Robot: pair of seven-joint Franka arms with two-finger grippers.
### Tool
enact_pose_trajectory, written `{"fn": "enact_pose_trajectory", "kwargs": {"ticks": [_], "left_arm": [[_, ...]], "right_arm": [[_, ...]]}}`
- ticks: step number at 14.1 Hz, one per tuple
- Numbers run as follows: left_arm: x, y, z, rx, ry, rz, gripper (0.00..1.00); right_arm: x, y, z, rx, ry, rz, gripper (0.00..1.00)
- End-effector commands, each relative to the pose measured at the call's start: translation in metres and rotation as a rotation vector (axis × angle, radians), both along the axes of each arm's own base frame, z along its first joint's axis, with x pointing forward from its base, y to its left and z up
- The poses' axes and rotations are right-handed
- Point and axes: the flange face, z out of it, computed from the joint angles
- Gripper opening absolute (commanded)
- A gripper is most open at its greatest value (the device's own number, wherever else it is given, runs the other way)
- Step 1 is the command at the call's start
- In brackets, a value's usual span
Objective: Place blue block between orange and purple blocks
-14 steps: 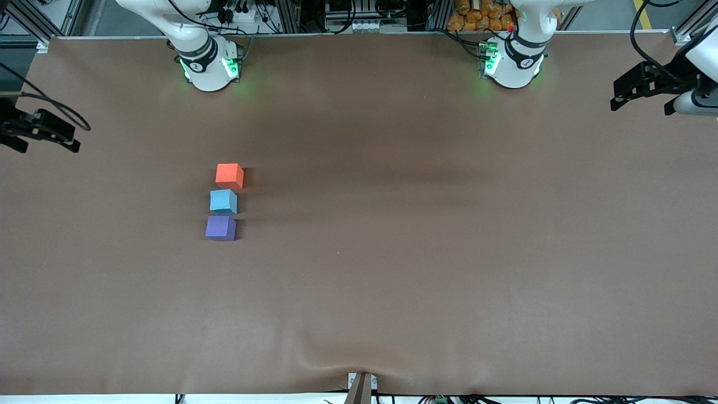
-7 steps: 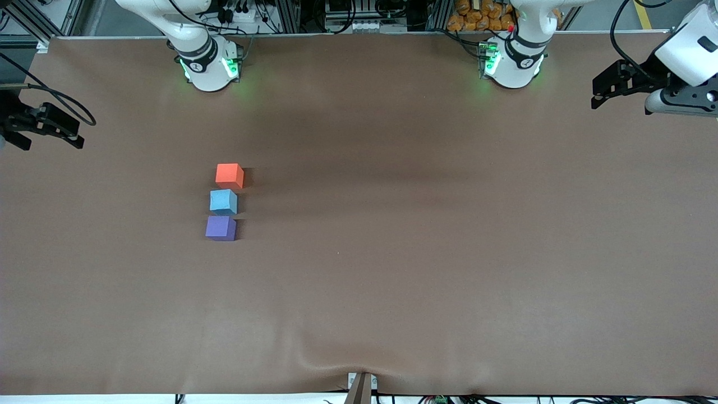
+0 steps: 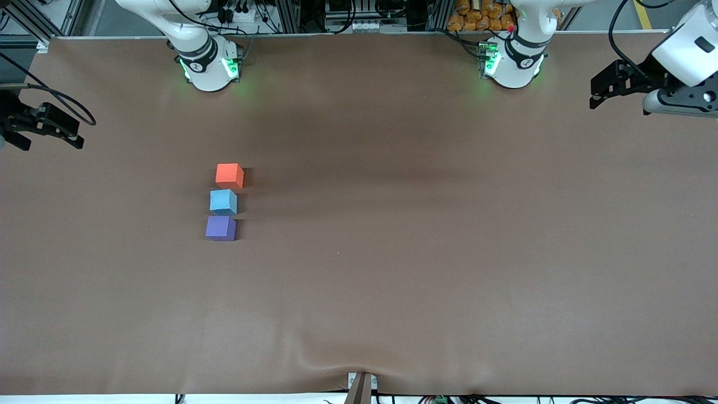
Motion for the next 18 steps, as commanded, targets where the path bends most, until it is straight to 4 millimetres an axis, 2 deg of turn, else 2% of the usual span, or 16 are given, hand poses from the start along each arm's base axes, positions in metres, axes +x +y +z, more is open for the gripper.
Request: {"fn": "enact_pose_trajectory", "kwargs": {"ticks": [1, 18], "left_arm": [[0.0018, -0.0054, -0.0033, 0.018, 0.009, -0.007, 1.0], [0.0055, 0.0026, -0.0016, 0.014, 0.005, 0.044, 1.0]], "right_arm": [[-0.0046, 0.0012, 0.0063, -0.008, -0.013, 0.014, 1.0], [-0.0045, -0.0012, 0.0045, 0.038, -0.008, 0.004, 1.0]]}}
